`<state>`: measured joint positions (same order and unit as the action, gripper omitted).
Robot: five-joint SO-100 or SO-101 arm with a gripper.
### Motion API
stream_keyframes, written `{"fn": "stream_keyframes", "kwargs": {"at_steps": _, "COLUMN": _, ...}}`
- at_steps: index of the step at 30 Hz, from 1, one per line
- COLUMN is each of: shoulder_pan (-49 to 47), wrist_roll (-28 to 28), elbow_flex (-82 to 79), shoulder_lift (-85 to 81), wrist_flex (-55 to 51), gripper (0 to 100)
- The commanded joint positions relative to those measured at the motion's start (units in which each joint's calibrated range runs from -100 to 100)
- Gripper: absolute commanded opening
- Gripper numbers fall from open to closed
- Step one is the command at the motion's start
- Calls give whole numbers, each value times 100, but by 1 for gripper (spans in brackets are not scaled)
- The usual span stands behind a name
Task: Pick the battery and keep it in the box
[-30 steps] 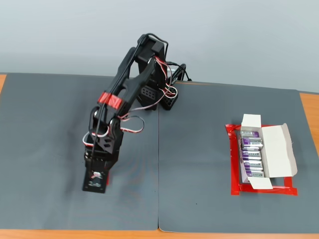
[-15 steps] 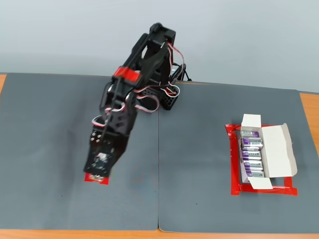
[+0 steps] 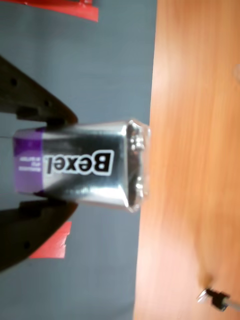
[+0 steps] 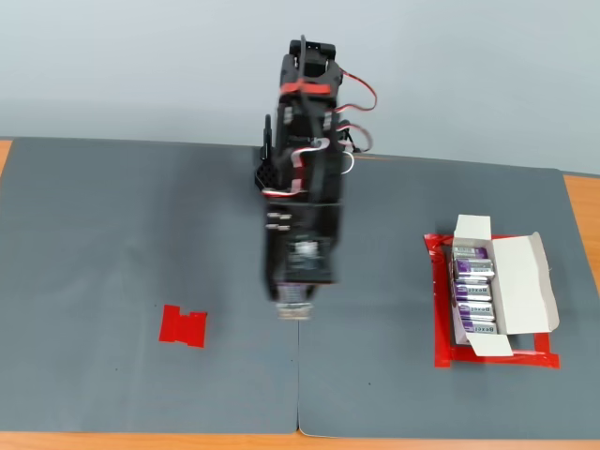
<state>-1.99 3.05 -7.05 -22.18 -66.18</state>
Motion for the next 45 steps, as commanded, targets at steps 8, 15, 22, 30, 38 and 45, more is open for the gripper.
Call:
{"fn": "stream_keyframes", "kwargs": {"at_steps": 8, "shoulder_pan": -1707, "wrist_roll": -11, "elbow_flex": 357, "shoulder_lift": -237, "wrist_flex": 29, "gripper": 4}}
{"fn": "stream_keyframes", "kwargs": {"at_steps": 15, "shoulder_pan": -2714, "wrist_roll": -11, "elbow_flex": 339, "shoulder_lift": -101, "wrist_flex": 38, "gripper": 4}}
{"fn": "stream_keyframes", "kwargs": {"at_steps": 22, "shoulder_pan": -3505, "wrist_roll": 20, "elbow_flex": 366, "shoulder_lift": 518, "wrist_flex": 38, "gripper": 4}}
{"fn": "stream_keyframes", "kwargs": {"at_steps": 30, "shoulder_pan": -3826, "wrist_roll": 46, "elbow_flex": 375, "shoulder_lift": 1357, "wrist_flex": 211, "gripper": 4}}
{"fn": "stream_keyframes", "kwargs": {"at_steps": 38, "shoulder_pan": -3841, "wrist_roll": 296, "elbow_flex": 375, "shoulder_lift": 1950, "wrist_flex": 732, "gripper": 4}}
{"fn": "stream_keyframes", "kwargs": {"at_steps": 45, "shoulder_pan": -3960, "wrist_roll": 646, "elbow_flex": 375, "shoulder_lift": 2315, "wrist_flex": 862, "gripper": 4}}
